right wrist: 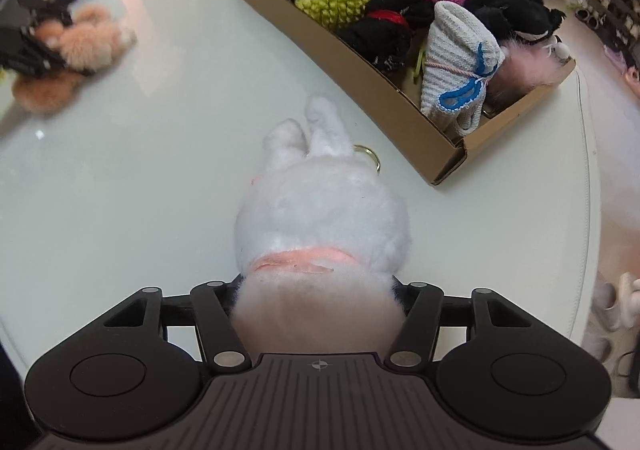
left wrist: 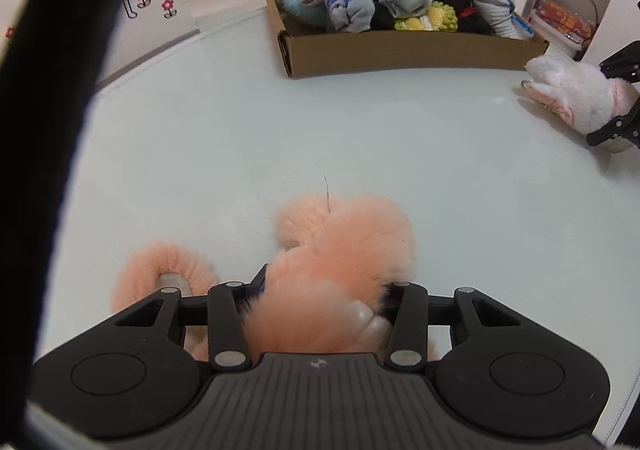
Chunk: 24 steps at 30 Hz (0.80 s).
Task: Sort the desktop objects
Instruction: 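Grasp the peach fluffy plush with the left tool while the right tool grasps the white bunny plush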
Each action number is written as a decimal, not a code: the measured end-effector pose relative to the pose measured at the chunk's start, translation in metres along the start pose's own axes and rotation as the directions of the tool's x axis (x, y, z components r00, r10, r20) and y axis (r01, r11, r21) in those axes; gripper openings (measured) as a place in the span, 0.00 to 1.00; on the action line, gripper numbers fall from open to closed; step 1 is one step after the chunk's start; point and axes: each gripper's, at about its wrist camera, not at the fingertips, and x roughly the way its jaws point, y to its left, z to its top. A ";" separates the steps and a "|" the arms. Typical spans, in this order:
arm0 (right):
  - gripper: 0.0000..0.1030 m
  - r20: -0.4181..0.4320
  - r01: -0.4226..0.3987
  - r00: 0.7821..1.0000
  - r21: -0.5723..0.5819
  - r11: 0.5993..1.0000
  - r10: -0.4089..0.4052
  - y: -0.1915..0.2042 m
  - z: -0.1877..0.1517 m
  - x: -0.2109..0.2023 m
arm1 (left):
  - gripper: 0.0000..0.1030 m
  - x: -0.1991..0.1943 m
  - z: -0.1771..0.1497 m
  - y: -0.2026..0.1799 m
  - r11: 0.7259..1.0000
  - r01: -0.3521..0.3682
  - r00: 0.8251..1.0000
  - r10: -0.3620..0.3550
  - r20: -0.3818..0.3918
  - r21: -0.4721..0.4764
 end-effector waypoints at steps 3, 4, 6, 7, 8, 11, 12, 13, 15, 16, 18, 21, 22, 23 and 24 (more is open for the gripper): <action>0.62 0.032 -0.001 0.999 0.012 1.000 0.000 0.002 -0.005 -0.010 | 0.37 0.009 0.023 -0.005 1.000 -0.007 1.000 0.007 0.014 -0.016; 0.62 0.043 0.001 0.999 0.016 1.000 -0.002 0.001 -0.006 -0.014 | 0.37 0.006 0.024 -0.005 1.000 -0.013 1.000 0.014 0.020 -0.020; 0.62 0.066 -0.011 0.998 0.034 0.999 0.009 -0.002 -0.006 -0.024 | 0.36 0.000 0.025 -0.004 1.000 0.001 1.000 0.000 0.022 -0.030; 0.62 0.075 -0.018 0.997 0.041 0.999 0.015 -0.004 -0.004 -0.028 | 0.36 -0.002 0.025 -0.006 1.000 -0.012 1.000 0.012 0.025 -0.023; 0.62 0.085 -0.018 0.996 0.048 0.999 0.014 -0.005 -0.004 -0.031 | 0.36 -0.005 0.025 -0.008 1.000 -0.014 1.000 0.015 0.028 -0.020; 0.62 0.108 -0.022 0.994 0.061 0.998 0.015 -0.006 -0.009 -0.039 | 0.35 -0.011 0.027 -0.011 0.999 -0.033 0.998 0.035 0.055 -0.029; 0.62 0.114 -0.024 0.993 0.065 0.998 0.017 -0.006 -0.010 -0.040 | 0.34 -0.014 0.027 -0.010 0.999 -0.028 0.998 0.030 0.061 -0.040; 0.62 0.120 -0.026 0.993 0.067 0.997 0.017 -0.005 -0.011 -0.042 | 0.34 -0.015 0.028 -0.011 0.998 -0.028 0.997 0.031 0.067 -0.047; 0.62 0.133 -0.026 0.991 0.070 0.997 0.017 -0.005 -0.011 -0.044 | 0.33 -0.016 0.029 -0.012 0.998 -0.050 0.996 0.054 0.077 -0.046; 0.62 0.139 -0.027 0.990 0.071 0.997 0.017 -0.004 -0.012 -0.046 | 0.32 -0.017 0.028 -0.012 0.997 -0.052 0.995 0.057 0.084 -0.054; 0.62 0.149 -0.034 0.989 0.070 0.997 0.023 -0.002 -0.012 -0.048 | 0.31 -0.016 0.030 -0.015 0.996 -0.059 0.994 0.065 0.092 -0.063; 0.62 0.156 -0.037 0.988 0.069 0.997 0.026 0.000 -0.012 -0.048 | 0.30 -0.015 0.029 -0.016 0.995 -0.072 0.992 0.078 0.100 -0.067; 0.62 0.157 -0.037 0.987 0.069 0.997 0.026 0.001 -0.013 -0.048 | 0.29 -0.016 0.028 -0.017 0.995 -0.076 0.991 0.083 0.104 -0.065; 0.62 0.159 -0.038 0.987 0.071 0.997 0.026 0.001 -0.013 -0.047 | 0.29 -0.018 0.026 -0.017 0.995 -0.077 0.990 0.084 0.113 -0.065; 0.62 0.161 -0.039 0.987 0.074 0.996 0.027 0.001 -0.013 -0.047 | 0.28 -0.020 0.026 -0.017 0.995 -0.074 0.989 0.082 0.122 -0.068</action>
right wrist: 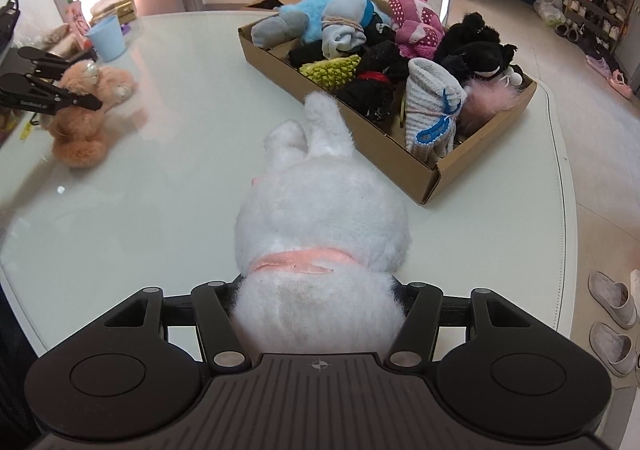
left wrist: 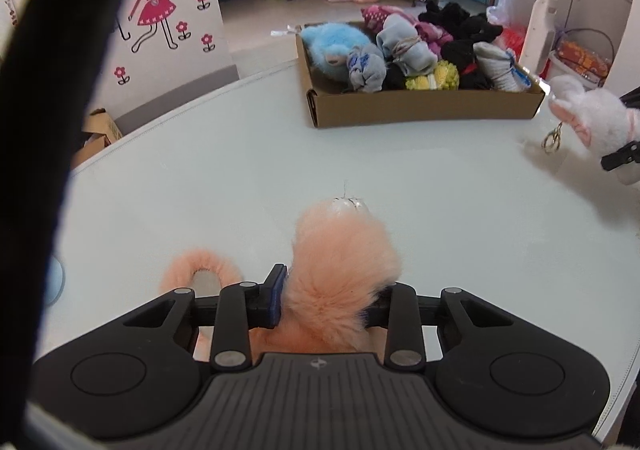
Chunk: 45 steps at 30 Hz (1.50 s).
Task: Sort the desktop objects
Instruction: 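Grasp the peach fluffy plush with the left tool while the right tool grasps the white bunny plush, then lift the peach plush and white bunny and carry both over the box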
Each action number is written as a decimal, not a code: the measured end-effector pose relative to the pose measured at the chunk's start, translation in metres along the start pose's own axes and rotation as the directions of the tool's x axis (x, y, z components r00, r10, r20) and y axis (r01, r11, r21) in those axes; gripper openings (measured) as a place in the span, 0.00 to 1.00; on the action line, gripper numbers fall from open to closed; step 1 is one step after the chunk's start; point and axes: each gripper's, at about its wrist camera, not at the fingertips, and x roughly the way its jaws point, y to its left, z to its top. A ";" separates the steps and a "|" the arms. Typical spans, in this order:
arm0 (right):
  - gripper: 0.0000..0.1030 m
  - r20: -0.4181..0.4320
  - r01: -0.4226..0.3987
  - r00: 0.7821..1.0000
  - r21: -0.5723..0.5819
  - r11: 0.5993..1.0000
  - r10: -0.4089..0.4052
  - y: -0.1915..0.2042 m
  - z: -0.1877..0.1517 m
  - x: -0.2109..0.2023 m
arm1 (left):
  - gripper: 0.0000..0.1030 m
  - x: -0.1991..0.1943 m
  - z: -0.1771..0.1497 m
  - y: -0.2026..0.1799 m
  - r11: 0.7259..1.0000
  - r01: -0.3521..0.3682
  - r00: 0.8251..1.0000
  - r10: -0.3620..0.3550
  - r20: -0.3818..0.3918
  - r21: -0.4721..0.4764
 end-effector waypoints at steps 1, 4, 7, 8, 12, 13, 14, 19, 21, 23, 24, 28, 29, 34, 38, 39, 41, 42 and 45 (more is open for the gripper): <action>0.62 0.001 -0.001 1.000 0.002 1.000 0.001 0.000 -0.001 0.000 | 0.28 -0.002 0.000 0.000 1.000 0.001 1.000 -0.001 0.006 0.001; 0.62 0.004 -0.001 1.000 0.003 1.000 0.001 0.000 -0.001 0.002 | 0.26 -0.009 0.001 -0.004 1.000 -0.007 1.000 0.006 0.030 0.013; 0.62 0.021 -0.006 1.000 0.008 1.000 0.006 0.001 0.000 -0.002 | 0.26 -0.017 0.006 -0.007 1.000 -0.013 0.998 0.012 0.058 0.014; 0.62 0.027 -0.007 1.000 0.010 1.000 0.007 0.001 0.001 -0.003 | 0.26 -0.020 0.007 -0.007 1.000 -0.016 0.998 0.015 0.063 0.017; 0.62 0.047 -0.007 0.999 0.009 1.000 0.007 0.002 0.004 -0.011 | 0.26 -0.030 0.014 -0.006 0.999 -0.044 0.995 0.043 0.086 0.008; 0.62 0.054 -0.005 0.999 0.008 1.000 0.005 0.003 0.005 -0.013 | 0.26 -0.032 0.016 -0.006 0.999 -0.049 0.995 0.048 0.086 0.002; 0.62 0.062 -0.003 0.998 0.009 1.000 0.002 0.004 0.006 -0.016 | 0.26 -0.034 0.018 -0.006 0.999 -0.052 0.995 0.051 0.089 0.002; 0.62 0.105 0.006 0.994 0.015 1.000 -0.007 0.005 0.011 -0.033 | 0.26 -0.050 0.028 -0.008 0.998 -0.062 0.991 0.061 0.123 0.008; 0.62 0.123 0.009 0.992 0.019 1.000 -0.011 0.004 0.015 -0.042 | 0.26 -0.058 0.035 -0.010 0.998 -0.067 0.987 0.065 0.144 0.008; 0.62 0.141 0.014 0.990 0.026 1.000 -0.018 0.002 0.020 -0.051 | 0.26 -0.064 0.044 -0.012 0.998 -0.060 0.986 0.058 0.159 0.010; 0.62 0.151 0.017 0.988 0.030 0.999 -0.021 0.001 0.022 -0.055 | 0.26 -0.067 0.048 -0.013 0.998 -0.061 0.984 0.058 0.168 0.012; 0.62 0.187 0.028 0.982 0.039 0.999 -0.035 -0.003 0.033 -0.072 | 0.26 -0.077 0.069 -0.022 0.998 -0.054 0.980 0.047 0.193 0.033; 0.62 0.195 0.029 0.980 0.043 0.999 -0.037 -0.004 0.036 -0.076 | 0.26 -0.080 0.074 -0.024 0.998 -0.054 0.978 0.046 0.202 0.038; 0.62 0.231 0.044 0.971 0.058 0.997 -0.057 -0.011 0.052 -0.092 | 0.26 -0.086 0.107 -0.037 0.996 -0.057 0.969 0.039 0.245 0.070; 0.62 0.254 0.062 0.964 0.068 0.996 -0.077 -0.018 0.070 -0.102 | 0.26 -0.086 0.137 -0.051 0.996 -0.029 0.957 0.003 0.291 0.086; 0.62 0.259 0.065 0.962 0.071 0.995 -0.081 -0.021 0.074 -0.103 | 0.26 -0.084 0.144 -0.056 0.996 -0.020 0.955 -0.008 0.297 0.092; 0.62 0.267 0.072 0.959 0.074 0.995 -0.089 -0.025 0.084 -0.106 | 0.26 -0.076 0.158 -0.066 0.993 -0.018 0.953 -0.018 0.303 0.115; 0.62 0.271 0.075 0.958 0.074 0.994 -0.092 -0.027 0.089 -0.107 | 0.26 -0.073 0.165 -0.070 0.992 -0.011 0.951 -0.028 0.308 0.125; 0.62 0.279 0.083 0.955 0.070 0.994 -0.099 -0.031 0.103 -0.109 | 0.26 -0.064 0.182 -0.078 0.991 0.006 0.943 -0.050 0.328 0.133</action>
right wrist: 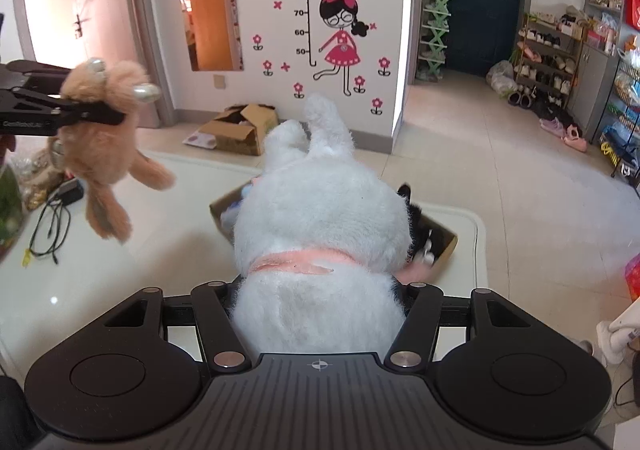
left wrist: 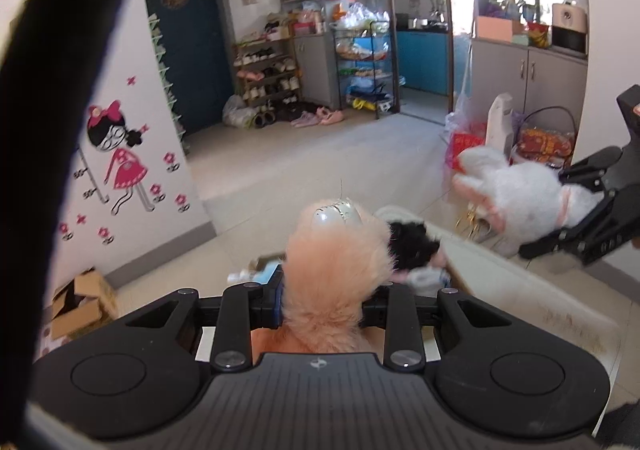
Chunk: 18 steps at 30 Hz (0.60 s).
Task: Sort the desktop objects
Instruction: 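Lift the peach plush and white bunny and carry both over the box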
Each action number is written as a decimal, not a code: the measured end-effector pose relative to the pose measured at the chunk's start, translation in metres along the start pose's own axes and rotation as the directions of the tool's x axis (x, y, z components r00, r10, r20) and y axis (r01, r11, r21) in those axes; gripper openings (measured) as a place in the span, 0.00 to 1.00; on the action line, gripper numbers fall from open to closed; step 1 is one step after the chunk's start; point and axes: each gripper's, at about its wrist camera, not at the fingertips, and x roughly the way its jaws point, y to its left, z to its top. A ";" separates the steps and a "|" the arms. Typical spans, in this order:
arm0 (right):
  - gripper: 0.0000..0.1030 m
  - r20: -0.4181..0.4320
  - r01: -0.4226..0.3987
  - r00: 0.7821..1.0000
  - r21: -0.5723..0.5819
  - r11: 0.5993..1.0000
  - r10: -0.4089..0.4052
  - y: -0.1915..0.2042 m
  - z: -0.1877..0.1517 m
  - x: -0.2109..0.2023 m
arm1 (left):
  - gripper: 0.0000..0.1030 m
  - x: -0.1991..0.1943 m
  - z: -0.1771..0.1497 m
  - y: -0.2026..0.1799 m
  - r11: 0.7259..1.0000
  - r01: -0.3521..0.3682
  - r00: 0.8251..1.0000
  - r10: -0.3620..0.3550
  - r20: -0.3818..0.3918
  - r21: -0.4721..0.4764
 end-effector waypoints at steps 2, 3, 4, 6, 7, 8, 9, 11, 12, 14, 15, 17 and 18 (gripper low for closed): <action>0.62 0.004 0.004 1.000 -0.005 1.000 -0.004 -0.002 0.008 0.003 | 0.26 0.009 0.007 -0.002 1.000 0.007 1.000 -0.007 0.011 0.006; 0.62 0.005 0.007 1.000 -0.007 1.000 -0.007 -0.003 0.012 0.004 | 0.26 0.014 0.012 -0.002 1.000 0.010 1.000 -0.010 0.015 0.006; 0.62 0.007 0.011 1.000 -0.009 1.000 -0.011 -0.005 0.016 0.006 | 0.26 0.017 0.016 -0.002 1.000 0.017 1.000 -0.017 0.019 0.002; 0.62 0.011 0.015 1.000 -0.006 1.000 -0.014 -0.010 0.024 0.009 | 0.26 0.021 0.019 -0.002 1.000 0.028 0.999 -0.028 0.028 -0.009; 0.62 0.015 0.018 1.000 -0.005 1.000 -0.018 -0.012 0.028 0.009 | 0.26 0.021 0.019 -0.003 0.999 0.032 0.999 -0.031 0.031 -0.010; 0.62 0.018 0.021 1.000 -0.001 1.000 -0.021 -0.014 0.032 0.011 | 0.26 0.024 0.020 -0.004 0.999 0.036 0.999 -0.036 0.031 -0.006; 0.62 0.021 0.024 1.000 0.001 1.000 -0.024 -0.017 0.035 0.012 | 0.26 0.028 0.020 -0.006 0.999 0.038 0.999 -0.038 0.029 -0.001; 0.62 0.024 0.033 0.999 0.003 0.999 -0.033 -0.023 0.043 0.015 | 0.26 0.032 0.021 -0.007 0.999 0.038 0.999 -0.038 0.022 0.005; 0.62 0.026 0.036 0.999 0.006 0.999 -0.037 -0.026 0.047 0.017 | 0.27 0.034 0.021 -0.007 0.999 0.040 0.999 -0.040 0.025 0.000; 0.62 0.031 0.043 0.999 0.012 0.999 -0.043 -0.031 0.055 0.020 | 0.27 0.037 0.022 -0.005 0.998 0.055 0.998 -0.054 0.032 -0.022; 0.62 0.032 0.045 0.998 0.013 0.999 -0.046 -0.032 0.057 0.022 | 0.27 0.039 0.021 -0.004 0.998 0.058 0.998 -0.057 0.033 -0.031; 0.62 0.032 0.050 0.998 0.014 0.999 -0.050 -0.033 0.062 0.026 | 0.27 0.044 0.020 -0.004 0.998 0.063 0.998 -0.062 0.026 -0.030; 0.62 0.030 0.052 0.998 0.013 0.999 -0.052 -0.033 0.063 0.029 | 0.27 0.046 0.016 -0.005 0.997 0.071 0.997 -0.071 0.025 -0.030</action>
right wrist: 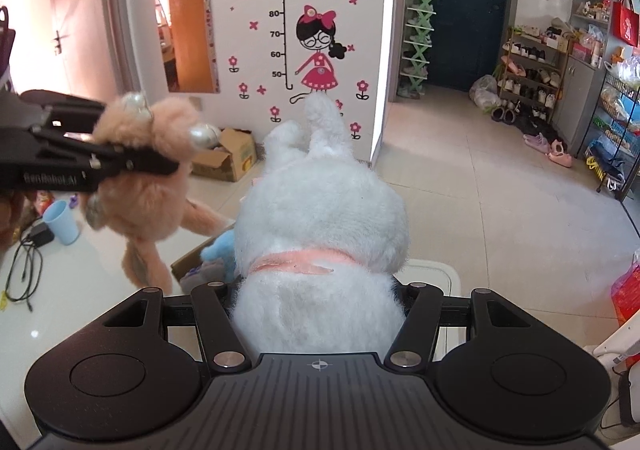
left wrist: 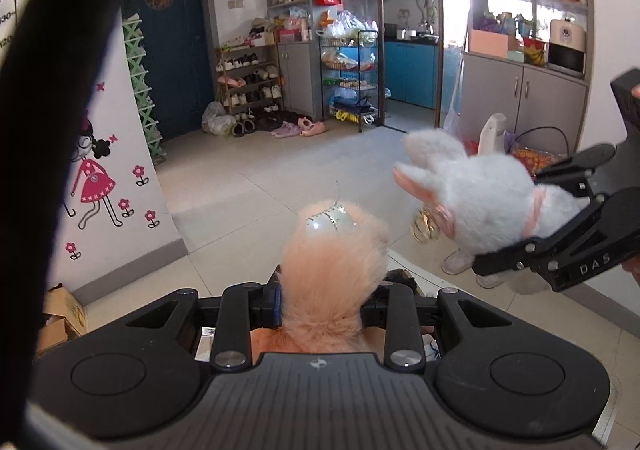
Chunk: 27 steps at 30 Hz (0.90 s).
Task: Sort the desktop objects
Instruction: 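Lift the peach plush and white bunny and carry both over the box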
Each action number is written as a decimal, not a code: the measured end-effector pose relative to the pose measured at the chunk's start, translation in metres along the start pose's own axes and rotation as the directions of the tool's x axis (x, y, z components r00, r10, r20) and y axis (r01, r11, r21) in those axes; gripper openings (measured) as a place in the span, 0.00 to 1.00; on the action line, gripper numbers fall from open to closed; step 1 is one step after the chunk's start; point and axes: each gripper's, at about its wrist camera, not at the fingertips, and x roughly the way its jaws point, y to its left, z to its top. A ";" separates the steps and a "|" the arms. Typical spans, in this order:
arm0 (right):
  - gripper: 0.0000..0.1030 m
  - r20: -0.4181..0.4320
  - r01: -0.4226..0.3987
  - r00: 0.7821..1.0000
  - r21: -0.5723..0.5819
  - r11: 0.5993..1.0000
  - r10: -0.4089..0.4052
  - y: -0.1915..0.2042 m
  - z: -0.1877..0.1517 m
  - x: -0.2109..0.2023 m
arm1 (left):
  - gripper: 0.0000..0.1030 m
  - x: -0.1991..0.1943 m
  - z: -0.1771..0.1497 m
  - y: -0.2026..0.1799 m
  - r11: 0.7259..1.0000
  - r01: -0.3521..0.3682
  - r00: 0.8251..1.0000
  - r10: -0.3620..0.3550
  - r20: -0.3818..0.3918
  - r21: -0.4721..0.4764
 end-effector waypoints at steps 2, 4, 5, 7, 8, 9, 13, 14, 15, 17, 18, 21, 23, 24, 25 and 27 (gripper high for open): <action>0.62 -0.008 0.000 1.000 -0.003 1.000 0.000 0.000 0.002 0.006 | 0.27 0.003 -0.005 0.000 1.000 0.010 1.000 -0.010 -0.008 0.000; 0.62 -0.015 -0.005 1.000 -0.006 1.000 0.005 0.000 0.003 0.014 | 0.26 0.006 -0.008 0.001 1.000 0.023 1.000 -0.023 -0.011 -0.004; 0.62 -0.018 -0.012 1.000 -0.007 1.000 0.012 0.000 0.003 0.018 | 0.26 0.007 -0.010 0.002 1.000 0.025 1.000 -0.025 -0.011 -0.004; 0.62 -0.022 -0.028 0.999 -0.007 1.000 0.027 0.001 0.003 0.026 | 0.26 0.009 -0.010 0.005 0.999 0.038 0.999 -0.039 -0.013 -0.012; 0.62 -0.026 -0.032 0.999 -0.005 0.999 0.032 0.001 0.002 0.030 | 0.26 0.011 -0.010 0.007 0.999 0.041 0.999 -0.041 -0.015 -0.013; 0.62 -0.034 -0.037 0.999 -0.002 0.999 0.037 0.000 0.001 0.035 | 0.25 0.011 -0.010 0.008 0.999 0.051 0.999 -0.051 -0.014 -0.015; 0.62 -0.064 -0.059 0.996 0.007 0.998 0.059 -0.003 -0.004 0.056 | 0.24 0.022 -0.010 0.011 0.998 0.053 0.998 -0.054 -0.029 -0.025; 0.62 -0.070 -0.063 0.995 0.010 0.998 0.064 -0.004 -0.005 0.061 | 0.24 0.026 -0.009 0.010 0.998 0.054 0.998 -0.055 -0.033 -0.025; 0.62 -0.077 -0.066 0.995 0.012 0.998 0.067 -0.005 -0.006 0.066 | 0.24 0.029 -0.009 0.009 0.998 0.058 0.998 -0.059 -0.037 -0.025; 0.62 -0.085 -0.079 0.993 0.022 0.997 0.081 -0.006 -0.008 0.073 | 0.24 0.033 -0.010 0.008 0.997 0.067 0.997 -0.068 -0.039 -0.029; 0.62 -0.088 -0.087 0.992 0.024 0.996 0.089 -0.007 -0.010 0.076 | 0.24 0.035 -0.012 0.008 0.997 0.075 0.996 -0.076 -0.041 -0.028; 0.62 -0.098 -0.107 0.989 0.031 0.994 0.109 -0.010 -0.013 0.083 | 0.24 0.040 -0.015 0.009 0.996 0.086 0.995 -0.088 -0.048 -0.031; 0.62 -0.107 -0.121 0.987 0.028 0.992 0.123 -0.012 -0.015 0.088 | 0.24 0.042 -0.016 0.012 0.995 0.096 0.994 -0.098 -0.046 -0.037; 0.62 -0.110 -0.127 0.985 0.030 0.991 0.130 -0.013 -0.015 0.090 | 0.24 0.043 -0.016 0.014 0.994 0.102 0.993 -0.104 -0.047 -0.039; 0.62 -0.111 -0.134 0.984 0.033 0.990 0.137 -0.015 -0.016 0.093 | 0.24 0.044 -0.017 0.015 0.994 0.106 0.993 -0.108 -0.048 -0.038; 0.62 -0.114 -0.146 0.982 0.036 0.989 0.149 -0.017 -0.017 0.098 | 0.24 0.046 -0.019 0.016 0.994 0.108 0.993 -0.110 -0.053 -0.033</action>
